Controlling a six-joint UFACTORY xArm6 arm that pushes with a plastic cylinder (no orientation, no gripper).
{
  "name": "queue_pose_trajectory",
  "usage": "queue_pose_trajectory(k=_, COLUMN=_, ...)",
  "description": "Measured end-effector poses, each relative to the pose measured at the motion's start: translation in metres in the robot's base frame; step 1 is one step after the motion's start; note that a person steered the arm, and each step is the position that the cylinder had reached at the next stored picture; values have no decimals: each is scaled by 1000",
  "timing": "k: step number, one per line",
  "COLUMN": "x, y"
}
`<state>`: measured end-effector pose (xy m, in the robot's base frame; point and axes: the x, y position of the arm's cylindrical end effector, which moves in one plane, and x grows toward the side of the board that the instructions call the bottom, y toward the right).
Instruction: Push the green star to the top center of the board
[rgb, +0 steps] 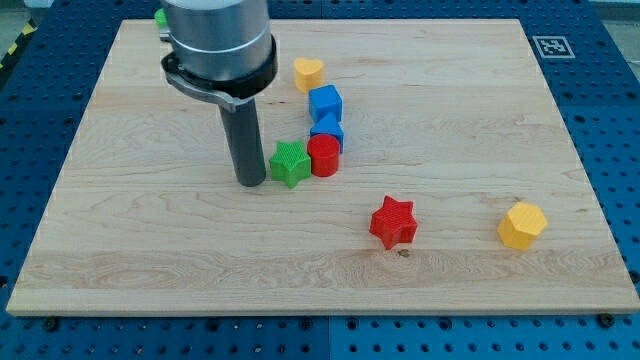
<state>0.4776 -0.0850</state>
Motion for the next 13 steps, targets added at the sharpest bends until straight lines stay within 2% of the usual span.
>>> queue_pose_trajectory(k=1, x=60, y=3)
queue_pose_trajectory(k=2, x=73, y=55)
queue_pose_trajectory(k=3, x=53, y=77)
queue_pose_trajectory(k=5, x=21, y=73)
queue_pose_trajectory(k=9, x=-30, y=14)
queue_pose_trajectory(k=11, x=-76, y=2)
queue_pose_trajectory(k=13, x=-148, y=3)
